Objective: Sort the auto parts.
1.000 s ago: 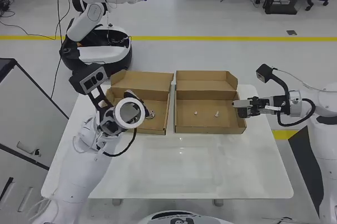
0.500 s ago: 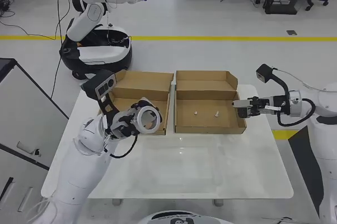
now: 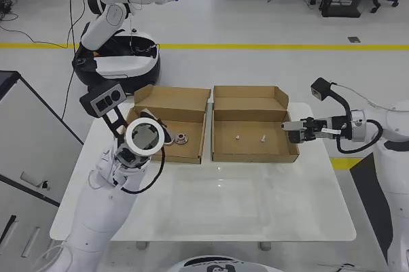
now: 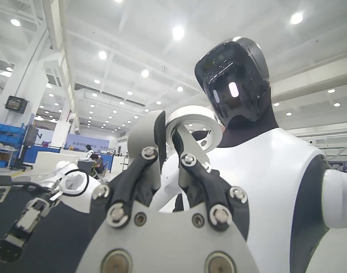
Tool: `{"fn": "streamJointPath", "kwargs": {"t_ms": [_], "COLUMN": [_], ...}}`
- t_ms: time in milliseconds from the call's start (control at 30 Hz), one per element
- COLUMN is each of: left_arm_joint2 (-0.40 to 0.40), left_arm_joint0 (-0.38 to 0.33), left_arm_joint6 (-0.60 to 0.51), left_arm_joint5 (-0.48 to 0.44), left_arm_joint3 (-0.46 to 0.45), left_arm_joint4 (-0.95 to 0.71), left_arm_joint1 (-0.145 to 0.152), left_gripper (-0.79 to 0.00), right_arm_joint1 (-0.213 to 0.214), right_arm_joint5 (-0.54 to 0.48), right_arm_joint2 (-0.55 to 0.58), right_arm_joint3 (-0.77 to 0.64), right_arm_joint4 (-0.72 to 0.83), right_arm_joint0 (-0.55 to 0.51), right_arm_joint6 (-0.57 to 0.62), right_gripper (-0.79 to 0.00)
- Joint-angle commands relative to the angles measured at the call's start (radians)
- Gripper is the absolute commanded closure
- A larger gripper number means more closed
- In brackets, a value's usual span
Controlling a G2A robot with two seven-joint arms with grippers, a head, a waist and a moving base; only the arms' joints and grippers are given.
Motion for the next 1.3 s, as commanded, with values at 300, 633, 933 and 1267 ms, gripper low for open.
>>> {"fn": "streamJointPath", "kwargs": {"t_ms": [300, 633, 933, 1267], "left_arm_joint2": [0.027, 0.031, 0.028, 0.028], "left_arm_joint0": [-0.012, -0.018, -0.017, -0.017], "left_arm_joint6": [0.000, 0.000, 0.000, 0.000], "left_arm_joint5": [0.000, 0.000, 0.000, 0.000], "left_arm_joint3": [0.060, 0.056, 0.055, 0.055], "left_arm_joint4": [0.117, 0.011, 0.011, 0.011], "left_arm_joint1": [0.017, 0.026, 0.030, 0.030], "left_gripper": [0.000, 0.000, 0.000, 0.000], "right_arm_joint1": [0.000, 0.000, 0.000, 0.000], "right_arm_joint5": [0.000, 0.000, 0.000, 0.000], "right_arm_joint2": [0.000, 0.000, 0.000, 0.000], "right_arm_joint3": [0.000, 0.000, 0.000, 0.000], "right_arm_joint4": [0.000, 0.000, 0.000, 0.000], "right_arm_joint0": [0.000, 0.000, 0.000, 0.000], "right_arm_joint6": [0.000, 0.000, 0.000, 0.000], "right_gripper": [-0.785, -0.785, -0.785, -0.785]}}
